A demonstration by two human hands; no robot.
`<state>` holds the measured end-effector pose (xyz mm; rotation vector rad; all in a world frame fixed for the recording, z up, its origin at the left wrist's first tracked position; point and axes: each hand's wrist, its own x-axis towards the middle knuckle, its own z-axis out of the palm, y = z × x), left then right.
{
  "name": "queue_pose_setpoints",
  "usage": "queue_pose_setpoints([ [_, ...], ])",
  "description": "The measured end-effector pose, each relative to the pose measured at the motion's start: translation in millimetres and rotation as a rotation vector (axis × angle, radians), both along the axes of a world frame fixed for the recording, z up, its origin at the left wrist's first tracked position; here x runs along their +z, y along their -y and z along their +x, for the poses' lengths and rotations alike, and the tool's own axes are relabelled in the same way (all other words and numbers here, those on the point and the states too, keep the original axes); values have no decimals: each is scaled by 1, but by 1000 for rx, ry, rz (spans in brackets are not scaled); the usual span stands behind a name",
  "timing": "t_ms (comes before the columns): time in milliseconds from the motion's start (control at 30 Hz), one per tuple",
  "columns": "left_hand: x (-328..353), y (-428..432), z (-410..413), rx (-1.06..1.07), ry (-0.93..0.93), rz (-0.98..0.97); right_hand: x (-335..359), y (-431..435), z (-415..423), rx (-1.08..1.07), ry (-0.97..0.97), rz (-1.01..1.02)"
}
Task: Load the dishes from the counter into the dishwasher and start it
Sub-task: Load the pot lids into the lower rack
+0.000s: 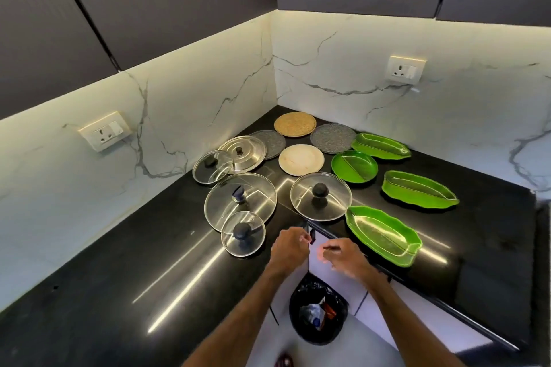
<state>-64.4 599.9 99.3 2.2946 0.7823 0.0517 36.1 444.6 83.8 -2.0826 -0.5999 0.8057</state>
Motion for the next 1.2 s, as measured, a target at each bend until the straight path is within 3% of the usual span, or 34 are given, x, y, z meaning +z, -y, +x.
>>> queue_pose_setpoints([
  [333,-15,-85,-3,95,3,293,-15,-68,26,-87,-125,69],
  [500,-36,-133,-21,89,-262,458,-29,-99,30,-155,-216,98],
  [600,-52,-147,-29,76,-398,382,-34,-110,34,-181,-271,88],
  [967,-46,-170,-14,-8,-217,153,-28,-131,80,-237,-295,109],
  [1100,-41,-157,1,53,-40,7,-33,-121,96,-406,-249,86],
  [1200,-31,-154,22,123,137,-209,-42,-114,106,-638,-191,29],
])
